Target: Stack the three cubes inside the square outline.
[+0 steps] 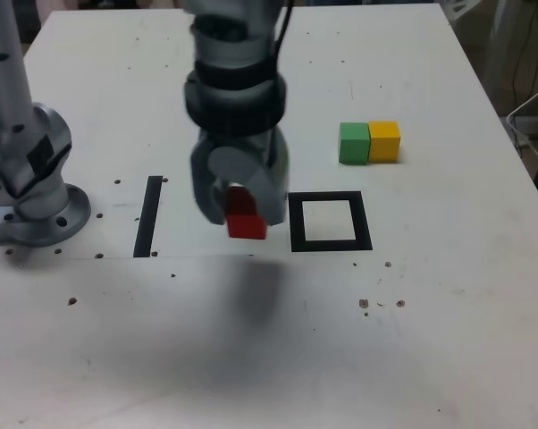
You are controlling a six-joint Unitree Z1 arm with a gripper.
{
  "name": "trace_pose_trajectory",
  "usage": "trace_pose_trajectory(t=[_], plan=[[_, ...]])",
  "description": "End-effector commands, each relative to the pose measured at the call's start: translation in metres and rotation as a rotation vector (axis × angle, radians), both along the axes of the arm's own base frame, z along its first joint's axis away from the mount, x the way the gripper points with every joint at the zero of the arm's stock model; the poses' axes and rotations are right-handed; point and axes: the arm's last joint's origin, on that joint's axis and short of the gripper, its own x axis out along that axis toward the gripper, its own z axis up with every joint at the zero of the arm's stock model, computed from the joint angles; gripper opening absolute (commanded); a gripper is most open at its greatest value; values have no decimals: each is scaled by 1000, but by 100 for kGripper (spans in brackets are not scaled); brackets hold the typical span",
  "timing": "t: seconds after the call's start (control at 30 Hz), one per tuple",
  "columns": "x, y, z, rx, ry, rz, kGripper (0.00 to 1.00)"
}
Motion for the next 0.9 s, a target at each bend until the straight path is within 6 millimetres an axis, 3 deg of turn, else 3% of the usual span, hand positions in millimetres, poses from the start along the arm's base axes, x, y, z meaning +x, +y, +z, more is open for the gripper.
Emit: trace_pose_trajectory(t=[0.0,0.4,0.87], plan=[[7,3,0,-1,-2,5,21],[37,30,-3,-9,-19,39,21],[71,44,-27,12,-6,56,21]])
